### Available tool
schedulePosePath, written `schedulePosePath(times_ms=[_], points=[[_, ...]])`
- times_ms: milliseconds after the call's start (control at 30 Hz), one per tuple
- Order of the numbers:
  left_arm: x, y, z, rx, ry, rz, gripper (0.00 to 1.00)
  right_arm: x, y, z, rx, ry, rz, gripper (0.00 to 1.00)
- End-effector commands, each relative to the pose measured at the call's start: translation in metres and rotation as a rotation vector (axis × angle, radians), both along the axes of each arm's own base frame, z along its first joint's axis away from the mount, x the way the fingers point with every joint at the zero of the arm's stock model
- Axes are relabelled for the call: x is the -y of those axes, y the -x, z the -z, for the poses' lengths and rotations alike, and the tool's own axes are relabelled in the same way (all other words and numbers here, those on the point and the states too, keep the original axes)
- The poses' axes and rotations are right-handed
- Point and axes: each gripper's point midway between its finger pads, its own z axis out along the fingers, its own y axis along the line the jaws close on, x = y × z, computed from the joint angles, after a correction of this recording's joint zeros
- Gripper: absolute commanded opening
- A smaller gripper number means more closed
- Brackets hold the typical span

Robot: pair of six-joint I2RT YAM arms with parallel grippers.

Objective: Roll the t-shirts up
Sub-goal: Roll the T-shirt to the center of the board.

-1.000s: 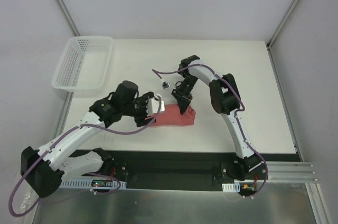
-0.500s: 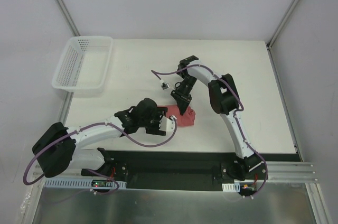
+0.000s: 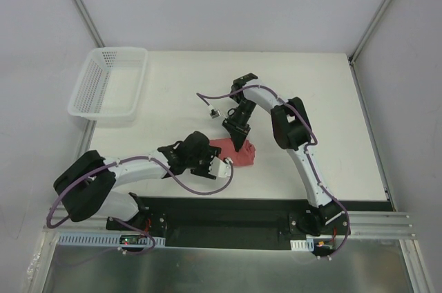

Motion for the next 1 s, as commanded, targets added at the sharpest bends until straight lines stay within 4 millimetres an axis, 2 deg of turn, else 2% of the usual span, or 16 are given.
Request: schedulePosePath(times_ms=[0, 133, 167, 233, 267, 367, 400, 467, 500, 600, 667, 700, 733, 767, 900, 967], points=[[-0.018, 0.016, 0.031, -0.089, -0.145, 0.025, 0.54, 0.048, 0.029, 0.021, -0.123, 0.257, -0.156, 0.31], [-0.022, 0.028, 0.040, -0.159, -0.182, 0.056, 0.44, 0.048, 0.031, 0.012, -0.114, 0.213, -0.164, 0.54], [-0.023, 0.031, 0.041, -0.186, -0.184, 0.041, 0.42, 0.049, 0.029, 0.000, -0.082, 0.188, -0.157, 0.72], [-0.024, 0.039, 0.040, -0.248, -0.201, 0.036, 0.38, 0.058, 0.012, -0.007, -0.012, 0.159, -0.096, 0.86], [-0.023, 0.041, 0.039, -0.275, -0.195, 0.019, 0.36, 0.061, 0.001, -0.026, 0.049, 0.121, -0.060, 0.96], [-0.018, 0.049, 0.033, -0.400, -0.160, -0.026, 0.34, 0.083, -0.039, -0.053, 0.151, 0.029, 0.139, 0.96], [-0.019, 0.049, 0.034, -0.447, -0.157, -0.053, 0.33, 0.089, -0.046, -0.075, 0.194, 0.006, 0.231, 0.96], [-0.010, 0.051, 0.027, -0.565, -0.121, -0.093, 0.30, 0.114, -0.088, -0.087, 0.329, -0.069, 0.448, 0.96], [-0.010, 0.047, 0.024, -0.605, -0.100, -0.126, 0.28, 0.133, -0.105, -0.108, 0.447, -0.098, 0.577, 0.96], [-0.008, 0.035, 0.013, -0.709, -0.060, -0.192, 0.29, 0.153, -0.129, -0.142, 0.759, -0.162, 0.642, 0.96], [-0.002, 0.030, 0.001, -0.781, -0.018, -0.219, 0.29, 0.160, -0.094, -0.161, 0.980, -0.200, 0.570, 0.96], [-0.002, 0.028, -0.003, -0.808, -0.003, -0.225, 0.30, 0.147, -0.102, -0.175, 1.161, -0.264, 0.504, 0.96], [-0.001, 0.019, -0.010, -0.817, 0.023, -0.233, 0.30, 0.150, -0.070, -0.159, 1.256, -0.270, 0.398, 0.96], [-0.001, 0.024, -0.013, -0.874, 0.032, -0.231, 0.30, 0.143, -0.059, -0.155, 1.306, -0.301, 0.330, 0.96], [0.004, 0.020, -0.026, -0.972, 0.069, -0.225, 0.32, 0.097, 0.020, -0.112, 1.215, -0.432, -0.040, 0.96], [0.007, 0.015, -0.031, -0.991, 0.084, -0.216, 0.33, 0.085, 0.034, -0.096, 1.201, -0.459, -0.093, 0.96]])
